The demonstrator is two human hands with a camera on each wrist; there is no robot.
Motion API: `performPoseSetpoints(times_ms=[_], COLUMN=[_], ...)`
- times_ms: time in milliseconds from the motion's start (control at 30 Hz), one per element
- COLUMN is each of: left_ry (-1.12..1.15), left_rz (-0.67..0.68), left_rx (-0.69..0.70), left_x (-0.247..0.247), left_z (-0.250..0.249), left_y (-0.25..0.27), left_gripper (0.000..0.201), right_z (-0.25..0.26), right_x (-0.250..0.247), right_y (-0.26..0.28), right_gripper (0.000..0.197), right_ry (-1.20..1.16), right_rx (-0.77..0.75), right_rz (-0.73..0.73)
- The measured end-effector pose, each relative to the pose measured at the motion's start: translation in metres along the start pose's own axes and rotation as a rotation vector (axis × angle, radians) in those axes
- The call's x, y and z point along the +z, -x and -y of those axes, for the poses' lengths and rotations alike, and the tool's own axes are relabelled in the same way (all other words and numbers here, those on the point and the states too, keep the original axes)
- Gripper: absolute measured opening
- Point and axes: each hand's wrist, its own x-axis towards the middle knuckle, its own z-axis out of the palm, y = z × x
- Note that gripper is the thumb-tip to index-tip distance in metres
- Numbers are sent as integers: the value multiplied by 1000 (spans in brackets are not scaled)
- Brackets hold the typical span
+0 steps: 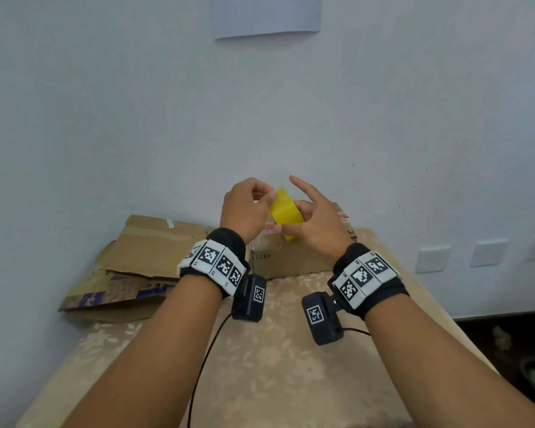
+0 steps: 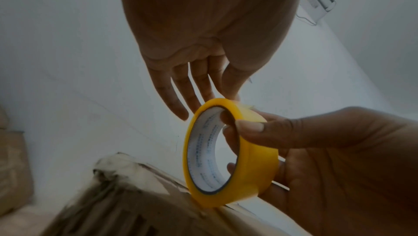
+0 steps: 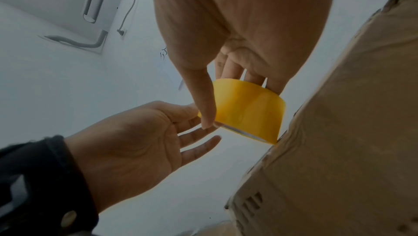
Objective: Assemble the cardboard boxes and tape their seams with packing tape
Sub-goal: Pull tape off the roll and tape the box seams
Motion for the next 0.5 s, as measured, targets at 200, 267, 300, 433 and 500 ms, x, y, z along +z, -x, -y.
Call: performPoseSetpoints(times_ms=[200,267,300,433,500], left_ry=[-129,-150,-184,-114,-12], left_rz=[-63,-64,-66,-55,-66], left_rx=[36,58,79,87,70], left_x=[-2,-3,-3,-6,-7], left_z=[2,2,2,3,5], left_y=[12,15,15,16,15], left_gripper=[6,7,7,8,9], right_z=[8,9,10,18,22], right_x=[8,12,14,15,15], right_y=[2,3,3,3,2], right_gripper=[81,77,76,72,69], right_ry=[25,16,6,-5,-1], right_rx=[-10,11,31,93,118], right_rz=[126,176,190,195,205])
